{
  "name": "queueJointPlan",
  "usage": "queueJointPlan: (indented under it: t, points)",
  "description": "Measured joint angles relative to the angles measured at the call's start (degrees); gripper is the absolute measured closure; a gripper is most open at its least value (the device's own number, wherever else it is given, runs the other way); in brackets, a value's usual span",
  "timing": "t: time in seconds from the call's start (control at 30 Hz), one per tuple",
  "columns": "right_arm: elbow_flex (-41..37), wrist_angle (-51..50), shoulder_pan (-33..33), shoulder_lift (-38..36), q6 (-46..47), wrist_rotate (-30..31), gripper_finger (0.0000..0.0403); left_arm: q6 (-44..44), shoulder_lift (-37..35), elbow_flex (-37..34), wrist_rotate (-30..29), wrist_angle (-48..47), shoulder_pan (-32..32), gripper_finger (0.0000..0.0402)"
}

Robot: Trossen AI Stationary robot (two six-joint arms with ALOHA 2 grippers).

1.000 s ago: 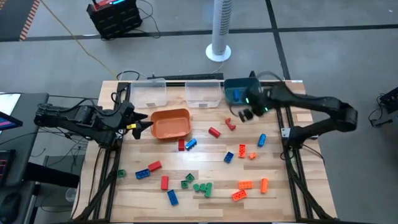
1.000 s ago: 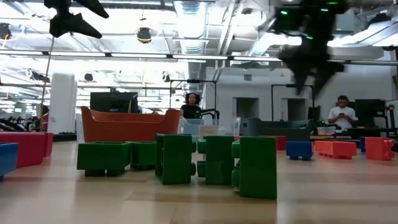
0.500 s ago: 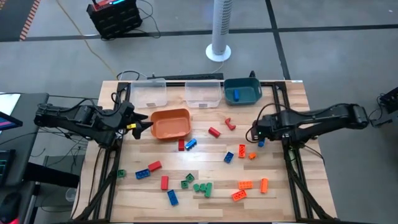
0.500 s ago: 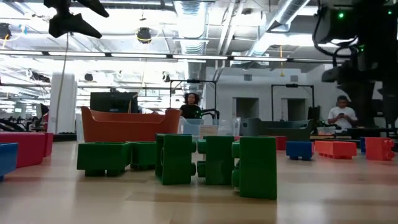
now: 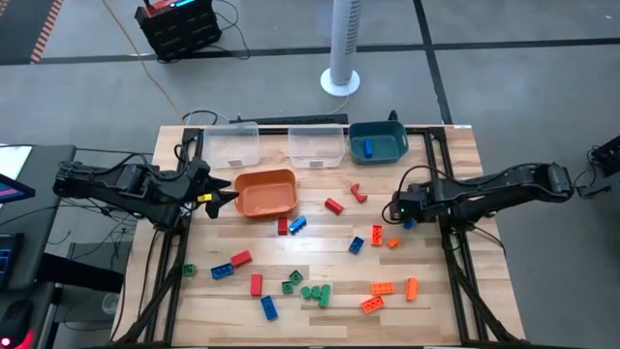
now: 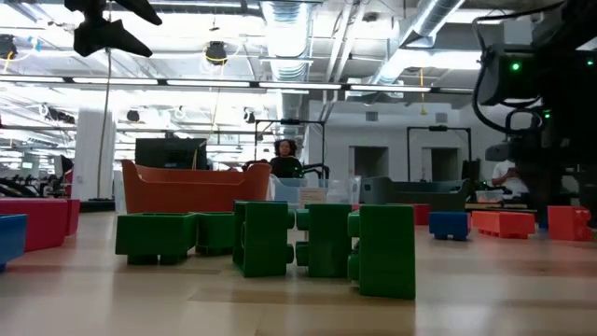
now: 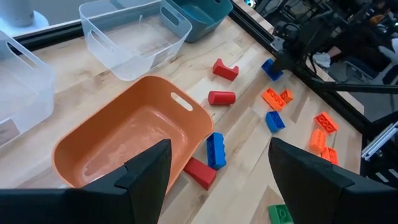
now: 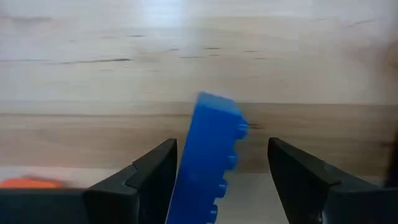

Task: Sort blocks
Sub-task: Put the blue game piece into the blue bin

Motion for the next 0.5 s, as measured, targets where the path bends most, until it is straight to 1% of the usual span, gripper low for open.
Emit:
queueJointPlan:
  t: [0.07,0.13,0.2,0.3,0.4,0.43,0.5]
  points:
    - [-0.04,0.34,-0.76,-0.01,-2.85,-0.01,0.0162,0.04,0.00,0.02,0.00,-0.02,0.00,0.0141]
    - [-0.02,1.30,-1.30,-0.04,-5.27,-0.01,0.0188,0.00,0.00,0.00,-0.01,-0.03,0.00,0.0141]
    - [-0.02,2.52,-1.96,-0.04,-7.71,0.01,0.0226,0.00,0.00,0.00,-0.02,-0.05,0.00,0.0141]
    - [-0.01,6.31,-3.51,-0.04,-11.82,-0.12,0.0296,0.03,0.00,0.01,-0.22,-0.08,0.00,0.0141]
    - [0.54,10.68,-5.77,-0.02,-15.92,-1.72,0.0358,0.00,0.00,0.02,-0.41,-0.10,0.00,0.0141]
    - [1.08,11.99,-6.60,-0.02,-18.01,-1.89,0.0367,-0.19,0.00,0.00,-0.41,-0.10,0.00,0.0141]
    - [2.68,15.32,-8.93,-0.07,-23.60,-2.02,0.0367,-0.48,0.00,0.00,-0.42,-0.10,0.00,0.0141]
